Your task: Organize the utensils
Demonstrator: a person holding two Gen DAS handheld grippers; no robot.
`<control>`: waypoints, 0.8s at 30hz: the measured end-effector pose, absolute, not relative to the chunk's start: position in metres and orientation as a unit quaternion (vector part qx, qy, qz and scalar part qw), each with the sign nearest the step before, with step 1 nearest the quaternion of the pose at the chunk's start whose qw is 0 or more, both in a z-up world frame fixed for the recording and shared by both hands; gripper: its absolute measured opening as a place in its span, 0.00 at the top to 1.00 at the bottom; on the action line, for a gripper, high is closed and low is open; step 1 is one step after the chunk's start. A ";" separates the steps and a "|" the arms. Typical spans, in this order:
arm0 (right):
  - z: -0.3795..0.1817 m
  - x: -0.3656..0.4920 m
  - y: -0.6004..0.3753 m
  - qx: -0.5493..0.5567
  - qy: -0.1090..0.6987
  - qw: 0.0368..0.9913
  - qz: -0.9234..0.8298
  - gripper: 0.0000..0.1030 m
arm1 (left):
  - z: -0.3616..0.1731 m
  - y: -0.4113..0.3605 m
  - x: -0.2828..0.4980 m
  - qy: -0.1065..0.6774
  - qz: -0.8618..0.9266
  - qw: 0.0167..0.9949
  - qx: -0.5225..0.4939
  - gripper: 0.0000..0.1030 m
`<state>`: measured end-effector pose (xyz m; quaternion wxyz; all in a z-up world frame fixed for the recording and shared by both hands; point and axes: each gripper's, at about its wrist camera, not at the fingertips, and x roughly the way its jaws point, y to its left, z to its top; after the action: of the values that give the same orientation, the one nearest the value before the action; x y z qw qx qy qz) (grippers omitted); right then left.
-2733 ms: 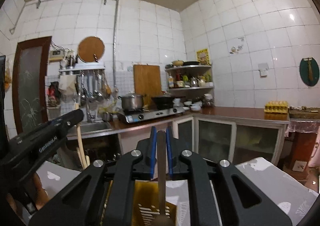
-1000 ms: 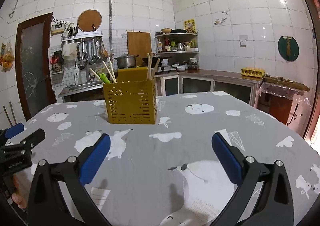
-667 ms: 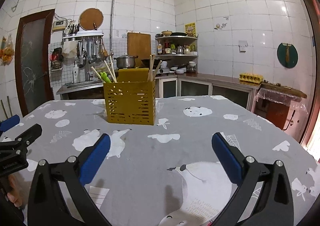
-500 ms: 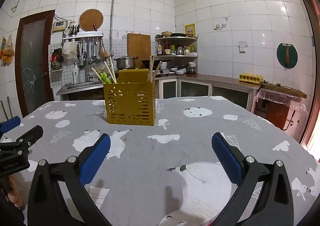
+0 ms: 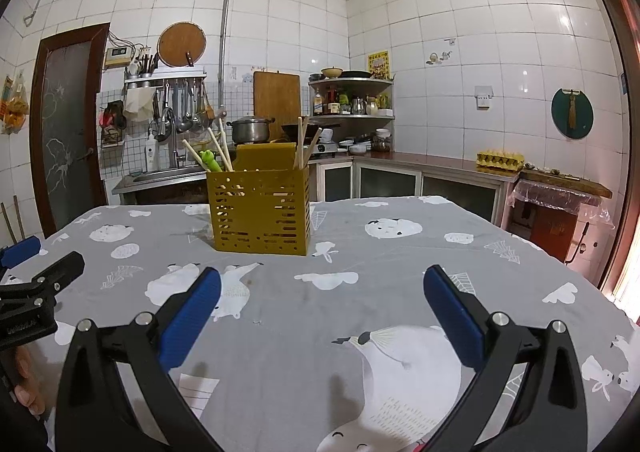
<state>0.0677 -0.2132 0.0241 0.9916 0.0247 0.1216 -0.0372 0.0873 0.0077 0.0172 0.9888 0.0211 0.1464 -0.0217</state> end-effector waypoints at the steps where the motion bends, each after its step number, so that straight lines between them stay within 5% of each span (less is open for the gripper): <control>1: 0.024 0.068 -0.213 0.024 0.122 0.992 -0.037 0.04 | 0.017 0.008 0.087 0.146 -0.022 0.989 0.021 0.05; 24: 0.025 0.069 -0.211 0.019 0.124 0.991 -0.037 0.04 | 0.019 0.003 0.085 0.140 -0.028 0.989 0.028 0.05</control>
<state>0.0686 -0.2113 0.0253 0.9914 0.0192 0.1238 -0.0375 0.0846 0.0035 0.0187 0.9894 0.0278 0.1402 -0.0275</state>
